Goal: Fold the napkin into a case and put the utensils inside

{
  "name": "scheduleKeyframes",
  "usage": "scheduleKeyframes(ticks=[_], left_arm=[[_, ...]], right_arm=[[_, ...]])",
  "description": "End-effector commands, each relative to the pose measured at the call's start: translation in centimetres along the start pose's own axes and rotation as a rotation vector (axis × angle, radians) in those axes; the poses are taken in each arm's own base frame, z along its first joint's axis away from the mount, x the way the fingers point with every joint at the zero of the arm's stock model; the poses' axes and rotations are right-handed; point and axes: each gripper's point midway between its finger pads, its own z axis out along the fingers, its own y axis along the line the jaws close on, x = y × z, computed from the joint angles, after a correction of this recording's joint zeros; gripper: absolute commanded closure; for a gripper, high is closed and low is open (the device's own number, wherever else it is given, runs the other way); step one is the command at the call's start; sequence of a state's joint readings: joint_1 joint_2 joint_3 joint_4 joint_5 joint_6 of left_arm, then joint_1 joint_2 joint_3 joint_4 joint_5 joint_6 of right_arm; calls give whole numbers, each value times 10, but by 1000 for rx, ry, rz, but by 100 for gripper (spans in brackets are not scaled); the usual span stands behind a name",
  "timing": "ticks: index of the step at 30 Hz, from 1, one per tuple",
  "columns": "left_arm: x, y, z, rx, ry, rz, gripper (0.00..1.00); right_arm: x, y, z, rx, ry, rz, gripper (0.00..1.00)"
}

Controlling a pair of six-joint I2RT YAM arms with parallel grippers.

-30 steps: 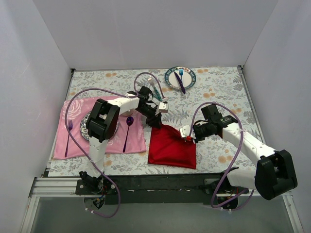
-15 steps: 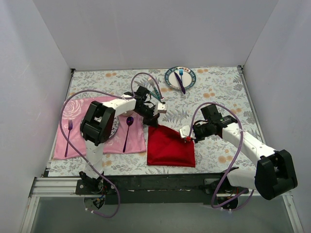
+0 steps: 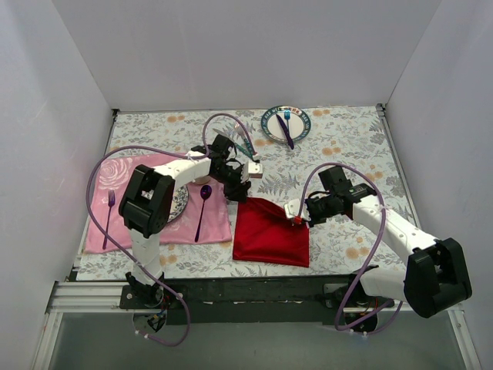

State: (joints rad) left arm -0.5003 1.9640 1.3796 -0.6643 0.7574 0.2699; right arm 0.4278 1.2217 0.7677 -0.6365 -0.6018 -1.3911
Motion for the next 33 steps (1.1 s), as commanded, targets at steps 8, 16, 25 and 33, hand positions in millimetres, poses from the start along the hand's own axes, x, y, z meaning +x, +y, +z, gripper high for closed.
scheduleKeyframes(ticks=[8,16,25,33], left_arm=[[-4,13,-7,-49,-17,-99,48],[3,23,-4,-54,-10,-106,41],[-1,22,0,-12,-24,-100,58],[-10,6,-14,-6,-54,-18,92]], right_arm=[[0,19,1,-17,-23,-90,99],[-2,24,4,-32,-36,-141,99],[1,33,5,-53,-33,-140,99],[-2,27,2,-40,-27,-125,99]])
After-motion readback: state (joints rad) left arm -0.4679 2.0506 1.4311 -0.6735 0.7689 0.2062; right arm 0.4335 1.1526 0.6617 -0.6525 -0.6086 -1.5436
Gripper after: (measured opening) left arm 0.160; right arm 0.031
